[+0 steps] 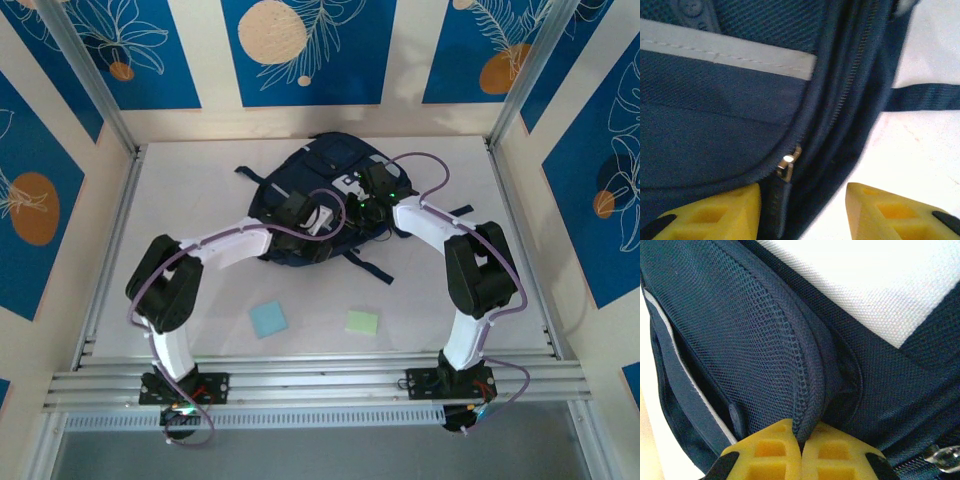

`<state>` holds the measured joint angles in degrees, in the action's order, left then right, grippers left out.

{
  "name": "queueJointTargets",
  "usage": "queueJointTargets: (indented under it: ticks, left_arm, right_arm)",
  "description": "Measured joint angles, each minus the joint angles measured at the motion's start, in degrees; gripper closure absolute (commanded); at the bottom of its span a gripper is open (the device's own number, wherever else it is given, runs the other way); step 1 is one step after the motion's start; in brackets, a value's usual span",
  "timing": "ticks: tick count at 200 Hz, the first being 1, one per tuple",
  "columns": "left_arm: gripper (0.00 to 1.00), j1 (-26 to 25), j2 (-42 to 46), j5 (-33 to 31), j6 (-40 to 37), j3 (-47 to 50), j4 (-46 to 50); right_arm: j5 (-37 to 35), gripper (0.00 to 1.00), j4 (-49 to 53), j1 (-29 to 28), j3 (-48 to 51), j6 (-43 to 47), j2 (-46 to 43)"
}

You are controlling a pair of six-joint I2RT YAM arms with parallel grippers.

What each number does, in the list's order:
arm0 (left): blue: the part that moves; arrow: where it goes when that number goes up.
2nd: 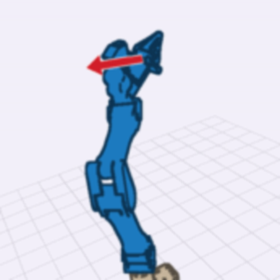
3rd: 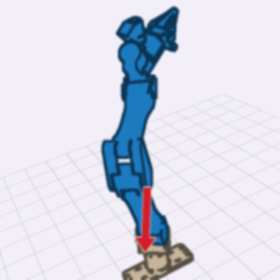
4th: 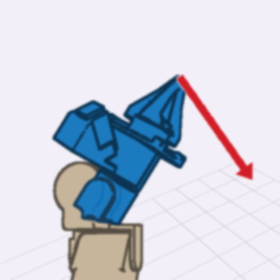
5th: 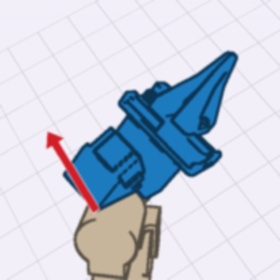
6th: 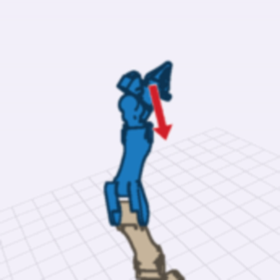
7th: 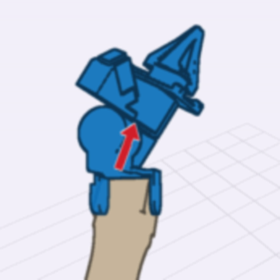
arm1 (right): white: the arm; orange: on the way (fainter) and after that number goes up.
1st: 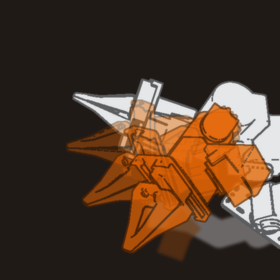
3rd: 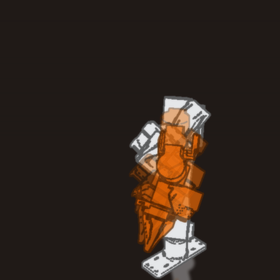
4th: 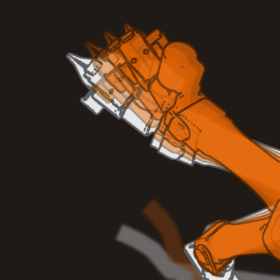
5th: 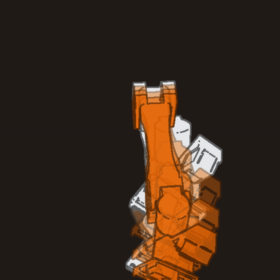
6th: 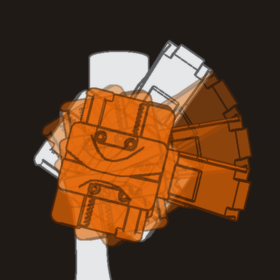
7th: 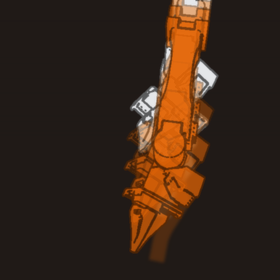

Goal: Pack the student bag
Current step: Unzip the student bag at the top-center of the table.

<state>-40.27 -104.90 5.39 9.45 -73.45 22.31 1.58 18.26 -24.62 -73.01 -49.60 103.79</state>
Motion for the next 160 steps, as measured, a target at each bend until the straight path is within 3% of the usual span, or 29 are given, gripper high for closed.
queueJointTargets:
  ticks: [17, 29, 83, 116, 160]
  left_arm:
    - [0.71, 0.0, -1.4, -2.0, 0.0, -0.7, 0.6]
    - [0.74, 0.0, -1.7, -3.4, 0.4, -1.0, 0.9]
    - [0.77, 0.0, -2.1, -4.8, 1.3, -1.7, 1.3]
    - [0.63, 0.5, -2.2, -1.9, 3.7, -2.4, 1.6]
    - [0.70, 2.9, -2.2, 4.3, 8.8, -2.4, 0.7]
  right_arm:
    - [0.0, 1.00, -0.2, 0.0, 0.0, 0.0, 0.0]
    - [0.0, 1.00, -0.3, 0.0, 0.1, 0.0, -0.1]
    - [0.2, 1.00, -1.3, 0.0, 0.5, 0.0, -0.5]
    - [0.2, 1.00, -1.3, 0.0, 0.5, 0.0, -1.0]
    - [0.1, 1.00, -1.3, 0.0, 0.5, 0.1, -1.0]
